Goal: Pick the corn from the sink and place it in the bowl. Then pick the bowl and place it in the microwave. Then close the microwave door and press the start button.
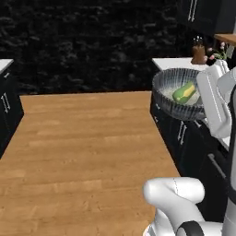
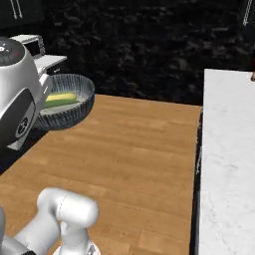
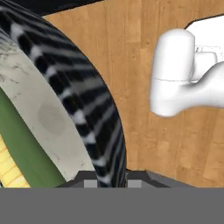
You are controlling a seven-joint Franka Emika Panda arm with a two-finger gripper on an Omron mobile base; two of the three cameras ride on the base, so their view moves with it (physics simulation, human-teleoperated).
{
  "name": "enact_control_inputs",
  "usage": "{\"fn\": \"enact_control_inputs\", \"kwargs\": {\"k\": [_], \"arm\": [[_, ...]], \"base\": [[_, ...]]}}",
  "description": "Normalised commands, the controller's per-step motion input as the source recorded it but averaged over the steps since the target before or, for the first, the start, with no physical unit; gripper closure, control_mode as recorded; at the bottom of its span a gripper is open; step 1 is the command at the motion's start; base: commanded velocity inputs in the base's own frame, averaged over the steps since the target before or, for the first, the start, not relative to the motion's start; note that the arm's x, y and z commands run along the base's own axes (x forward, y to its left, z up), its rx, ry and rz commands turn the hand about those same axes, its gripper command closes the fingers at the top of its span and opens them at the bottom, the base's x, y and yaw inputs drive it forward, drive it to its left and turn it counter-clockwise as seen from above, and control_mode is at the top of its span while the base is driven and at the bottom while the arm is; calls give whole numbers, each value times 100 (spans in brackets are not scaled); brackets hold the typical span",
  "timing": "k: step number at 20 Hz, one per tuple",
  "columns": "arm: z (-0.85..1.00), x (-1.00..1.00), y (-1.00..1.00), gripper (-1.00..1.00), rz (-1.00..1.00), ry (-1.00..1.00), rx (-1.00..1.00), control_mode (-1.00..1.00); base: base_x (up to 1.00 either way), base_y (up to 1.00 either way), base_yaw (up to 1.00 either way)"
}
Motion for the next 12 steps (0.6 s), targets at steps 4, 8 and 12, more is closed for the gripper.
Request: {"fn": "enact_control_inputs", "kwargs": {"k": [4,8,12], "arm": [[0,0,0,100,0,0,0,100],[0,0,0,100,0,0,0,100],[0,0,0,100,0,0,0,100]], "base": [[3,0,95],[3,0,95],[2,0,95]]}}
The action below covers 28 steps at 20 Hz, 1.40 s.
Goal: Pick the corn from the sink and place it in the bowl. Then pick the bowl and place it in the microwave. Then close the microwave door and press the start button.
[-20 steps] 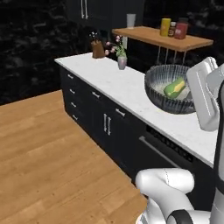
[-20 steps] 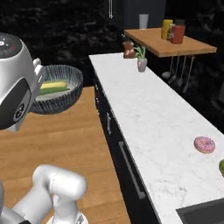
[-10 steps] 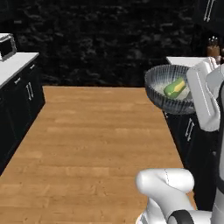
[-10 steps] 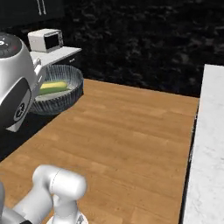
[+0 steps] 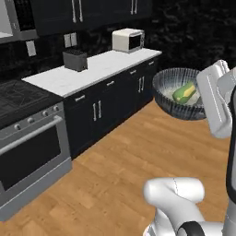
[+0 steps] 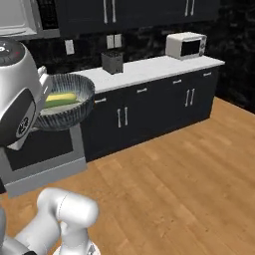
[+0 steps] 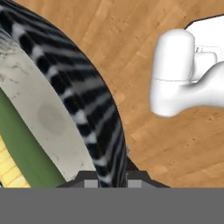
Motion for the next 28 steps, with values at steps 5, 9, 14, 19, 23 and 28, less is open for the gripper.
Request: {"fn": "enact_control_inputs", "kwargs": {"k": [5,9,14,19,23,28], "arm": [[0,0,0,100,0,0,0,100],[0,0,0,100,0,0,0,100],[0,0,0,100,0,0,0,100],[0,0,0,100,0,0,0,100],[0,0,0,100,0,0,0,100],[0,0,0,100,0,0,0,100]], "base": [[21,0,90],[80,-2,71],[76,-61,65],[43,-96,49],[40,-99,43],[72,-79,42]]}}
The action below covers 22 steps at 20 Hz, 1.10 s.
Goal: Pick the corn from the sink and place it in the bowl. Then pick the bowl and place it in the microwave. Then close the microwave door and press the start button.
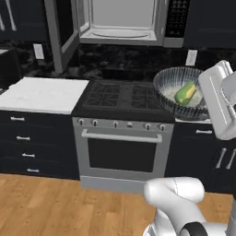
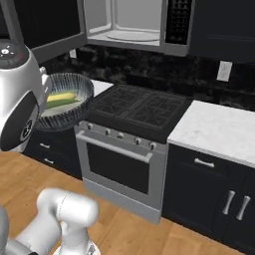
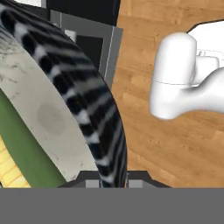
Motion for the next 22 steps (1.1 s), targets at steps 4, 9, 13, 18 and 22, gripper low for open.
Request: {"fn": "enact_control_inputs", "kwargs": {"k": [4,9,13,18,22], "arm": [[0,0,0,100,0,0,0,100],[0,0,0,100,0,0,0,100],[0,0,0,100,0,0,0,100],[0,0,0,100,0,0,0,100],[0,0,0,100,0,0,0,100]], "base": [[92,-34,29],[97,-14,20],[69,-5,22],[26,2,32],[14,15,32]]}}
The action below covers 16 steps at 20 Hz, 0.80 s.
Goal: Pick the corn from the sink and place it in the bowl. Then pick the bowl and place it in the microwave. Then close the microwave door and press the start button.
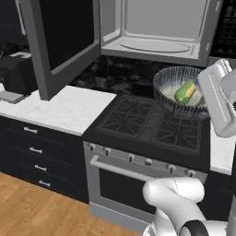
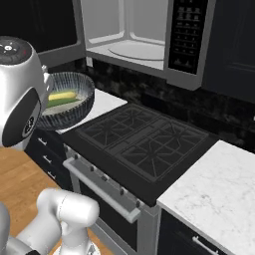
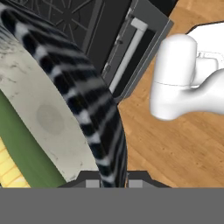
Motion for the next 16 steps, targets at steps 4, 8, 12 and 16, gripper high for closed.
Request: {"fn": "enact_control_inputs", "kwargs": {"k": [4,8,12,16], "arm": [[0,0,0,100,0,0,0,100],[0,0,0,100,0,0,0,100],[0,0,0,100,0,0,0,100],[0,0,0,100,0,0,0,100]], "base": [[36,0,22],[47,1,7],[63,0,4],[51,4,3]]}}
